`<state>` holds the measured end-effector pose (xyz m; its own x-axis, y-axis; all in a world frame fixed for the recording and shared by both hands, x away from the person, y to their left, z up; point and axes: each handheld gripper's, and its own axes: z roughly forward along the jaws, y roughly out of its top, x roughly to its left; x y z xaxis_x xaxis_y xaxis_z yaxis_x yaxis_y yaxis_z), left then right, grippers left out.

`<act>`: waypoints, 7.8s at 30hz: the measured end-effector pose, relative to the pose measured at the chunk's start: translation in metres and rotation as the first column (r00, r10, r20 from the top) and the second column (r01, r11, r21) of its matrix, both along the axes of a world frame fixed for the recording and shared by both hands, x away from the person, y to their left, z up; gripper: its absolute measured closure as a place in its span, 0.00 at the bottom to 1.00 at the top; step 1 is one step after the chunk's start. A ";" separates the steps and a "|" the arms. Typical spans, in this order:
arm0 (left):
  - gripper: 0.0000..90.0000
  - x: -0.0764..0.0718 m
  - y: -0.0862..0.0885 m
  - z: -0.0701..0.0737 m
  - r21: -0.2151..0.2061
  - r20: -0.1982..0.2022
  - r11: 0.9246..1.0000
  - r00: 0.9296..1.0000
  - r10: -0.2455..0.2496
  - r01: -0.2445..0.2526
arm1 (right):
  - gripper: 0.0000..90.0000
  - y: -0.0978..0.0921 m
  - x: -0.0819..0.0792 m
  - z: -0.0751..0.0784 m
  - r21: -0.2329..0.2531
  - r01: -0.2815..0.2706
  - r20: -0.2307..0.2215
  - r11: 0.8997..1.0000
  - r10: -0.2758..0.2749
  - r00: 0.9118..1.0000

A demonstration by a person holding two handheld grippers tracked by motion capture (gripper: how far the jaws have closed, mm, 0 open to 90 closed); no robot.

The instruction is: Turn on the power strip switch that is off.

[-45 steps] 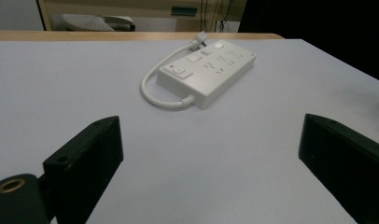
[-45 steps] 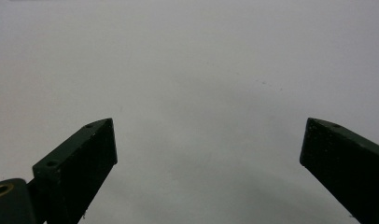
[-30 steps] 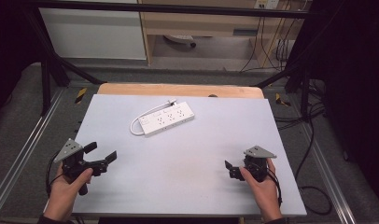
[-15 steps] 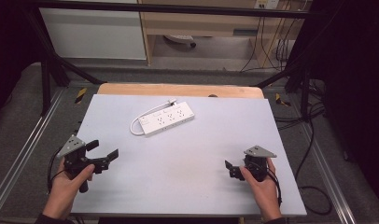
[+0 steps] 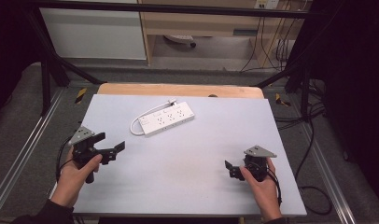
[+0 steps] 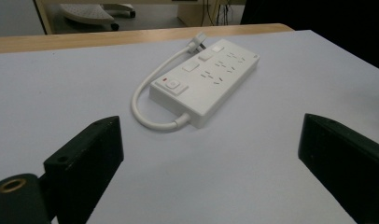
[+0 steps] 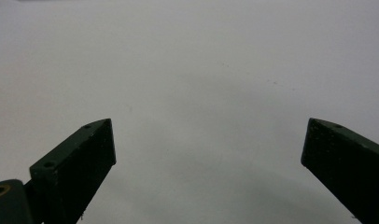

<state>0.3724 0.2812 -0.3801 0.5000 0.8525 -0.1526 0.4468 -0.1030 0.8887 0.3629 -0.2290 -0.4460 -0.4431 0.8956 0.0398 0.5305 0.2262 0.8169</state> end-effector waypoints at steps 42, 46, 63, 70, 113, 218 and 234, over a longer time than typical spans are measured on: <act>0.08 0.070 -0.053 0.020 0.010 0.034 1.000 0.999 -0.030 0.030 | 0.04 0.001 0.000 0.000 0.008 -0.009 -0.008 1.000 0.009 1.000; 0.09 0.074 -0.057 0.018 0.010 0.037 1.000 0.999 -0.027 0.026 | 0.04 0.001 0.000 0.000 0.011 -0.007 -0.008 1.000 0.007 1.000; 0.09 0.093 -0.072 0.018 0.034 0.030 0.999 0.999 -0.035 0.034 | 0.04 0.002 -0.001 0.000 0.009 -0.015 -0.010 1.000 0.015 1.000; 0.09 0.104 -0.076 0.019 0.051 0.023 0.998 0.999 -0.037 0.036 | 0.04 0.002 -0.001 0.001 0.009 -0.022 -0.008 1.000 0.022 1.000; 0.08 0.164 -0.113 0.012 0.074 0.051 0.997 0.999 0.003 -0.007 | 0.04 0.000 -0.003 0.003 0.020 -0.031 0.001 0.999 0.031 1.000; 0.67 0.196 -0.134 -0.043 0.067 -0.148 0.998 0.989 0.027 -0.017 | 0.04 -0.003 -0.003 0.004 0.034 -0.023 0.001 0.999 0.023 1.000; 0.96 0.197 -0.143 -0.043 0.084 -0.132 0.996 0.991 -0.013 0.024 | 0.04 -0.003 -0.003 0.004 0.041 -0.021 -0.001 0.999 0.021 1.000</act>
<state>0.5691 0.1377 -0.4233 0.4964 0.8559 -0.1454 0.5560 -0.1848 0.8104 0.3598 -0.2319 -0.4423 -0.4615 0.8838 0.0765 0.5269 0.2037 0.8251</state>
